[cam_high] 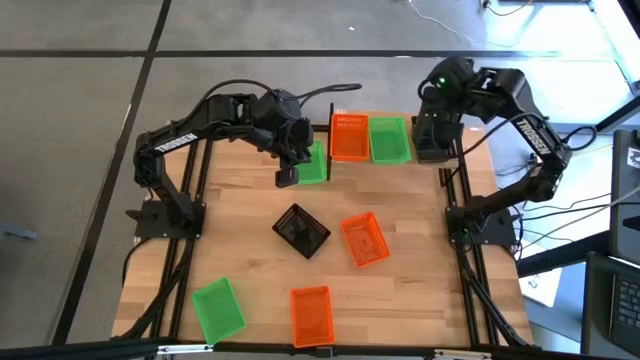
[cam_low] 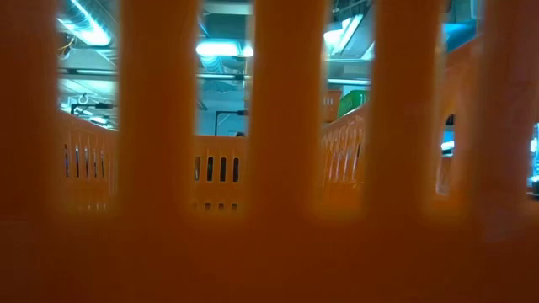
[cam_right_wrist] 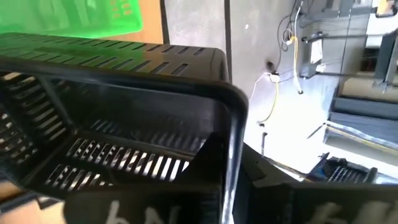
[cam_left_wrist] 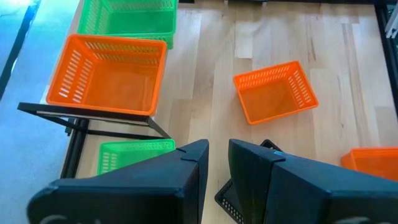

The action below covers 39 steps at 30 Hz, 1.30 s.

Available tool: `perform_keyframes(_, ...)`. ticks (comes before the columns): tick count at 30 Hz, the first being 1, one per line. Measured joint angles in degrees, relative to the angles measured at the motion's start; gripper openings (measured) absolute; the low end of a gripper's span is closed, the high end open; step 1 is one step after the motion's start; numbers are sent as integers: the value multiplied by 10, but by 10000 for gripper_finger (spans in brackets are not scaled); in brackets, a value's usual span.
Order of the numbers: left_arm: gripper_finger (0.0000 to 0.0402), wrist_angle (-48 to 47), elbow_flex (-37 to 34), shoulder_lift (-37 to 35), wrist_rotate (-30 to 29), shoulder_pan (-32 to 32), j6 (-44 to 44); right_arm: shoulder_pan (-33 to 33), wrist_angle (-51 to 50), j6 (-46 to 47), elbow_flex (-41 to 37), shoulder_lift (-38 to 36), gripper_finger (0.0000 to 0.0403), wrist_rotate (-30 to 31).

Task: Stack baskets on shelf by color
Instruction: Stack the bottom black bin on top of the black bin on the shelf

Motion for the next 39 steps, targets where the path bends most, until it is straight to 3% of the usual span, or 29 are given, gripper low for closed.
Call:
perform_keyframes(4, 55, 0, 0, 0, 0, 0, 0, -1, 1, 13, -27, -30, 0, -7)
perform_keyframes(9, 55, 8, 0, 0, 0, 0, 0, -1, -2, 27, -118, -93, 0, -1)
perform_keyframes(13, 55, 26, 0, 0, 0, 0, 0, -1, -2, -11, -155, -112, 0, 4)
perform_keyframes(39, 55, 33, 0, 0, 0, 0, 0, -1, 5, -32, -155, -54, 3, 24)
